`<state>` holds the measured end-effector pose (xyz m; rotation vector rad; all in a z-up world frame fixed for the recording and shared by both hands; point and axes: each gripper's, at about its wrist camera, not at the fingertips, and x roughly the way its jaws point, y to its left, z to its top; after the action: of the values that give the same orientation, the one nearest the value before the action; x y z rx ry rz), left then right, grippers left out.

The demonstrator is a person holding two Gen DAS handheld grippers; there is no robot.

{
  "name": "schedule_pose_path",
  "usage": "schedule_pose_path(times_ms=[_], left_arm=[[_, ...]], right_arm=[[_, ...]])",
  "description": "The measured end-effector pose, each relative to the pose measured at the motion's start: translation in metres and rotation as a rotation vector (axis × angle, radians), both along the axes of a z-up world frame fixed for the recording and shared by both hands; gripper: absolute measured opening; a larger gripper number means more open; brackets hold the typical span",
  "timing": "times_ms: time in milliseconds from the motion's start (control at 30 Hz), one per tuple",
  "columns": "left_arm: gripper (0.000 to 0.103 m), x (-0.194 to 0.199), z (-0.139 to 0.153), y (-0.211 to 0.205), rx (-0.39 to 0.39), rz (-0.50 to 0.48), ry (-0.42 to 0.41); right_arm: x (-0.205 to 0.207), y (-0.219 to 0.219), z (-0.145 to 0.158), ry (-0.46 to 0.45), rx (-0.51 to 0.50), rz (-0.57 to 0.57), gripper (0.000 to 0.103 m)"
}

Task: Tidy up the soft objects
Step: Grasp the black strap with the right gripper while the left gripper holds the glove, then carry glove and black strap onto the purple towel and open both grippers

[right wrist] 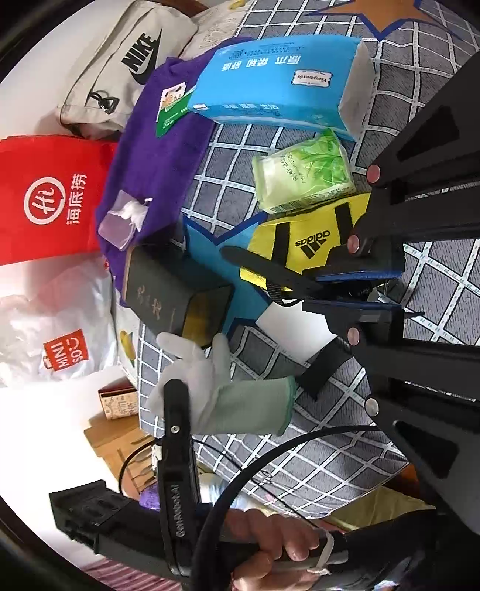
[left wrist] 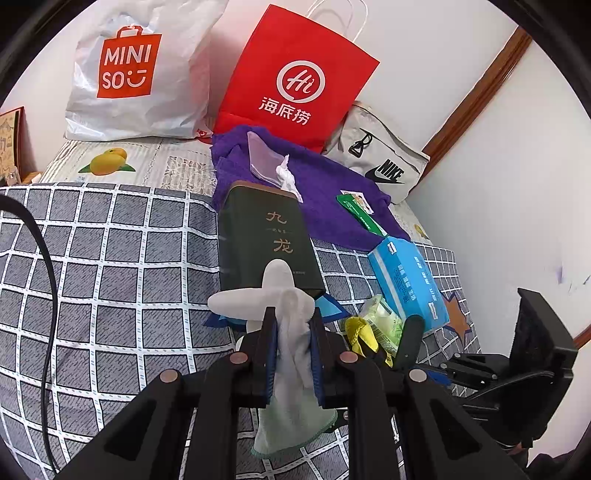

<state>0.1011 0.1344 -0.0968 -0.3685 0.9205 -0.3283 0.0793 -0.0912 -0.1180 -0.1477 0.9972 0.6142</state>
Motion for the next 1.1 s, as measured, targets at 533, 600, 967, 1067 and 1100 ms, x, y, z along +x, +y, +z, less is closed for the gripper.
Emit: schedule_pose_path(times_ms=[533,600,967,1067,1100], left_arm=[[0.015,-0.002,0.023,-0.014,0.000,-0.023,-0.063],[0.015,-0.003,0.028,-0.016,0.002,-0.024,-0.073],[0.015,0.007,0.054,-0.030,0.024,-0.024,-0.117],[0.015,0.013,0.061,-0.035,0.036,-0.028,-0.130],[0.015,0.016,0.063,-0.037,0.043,-0.029,-0.132]], right_arm=[[0.008,-0.034,0.033,-0.009,0.139,-0.040,0.003],[0.009,-0.040,0.039,-0.020,0.139,-0.047,0.003],[0.022,-0.076,0.065,-0.069,0.163,-0.098,0.003],[0.028,-0.084,0.074,-0.086,0.176,-0.106,0.003],[0.030,-0.085,0.077,-0.091,0.176,-0.107,0.003]])
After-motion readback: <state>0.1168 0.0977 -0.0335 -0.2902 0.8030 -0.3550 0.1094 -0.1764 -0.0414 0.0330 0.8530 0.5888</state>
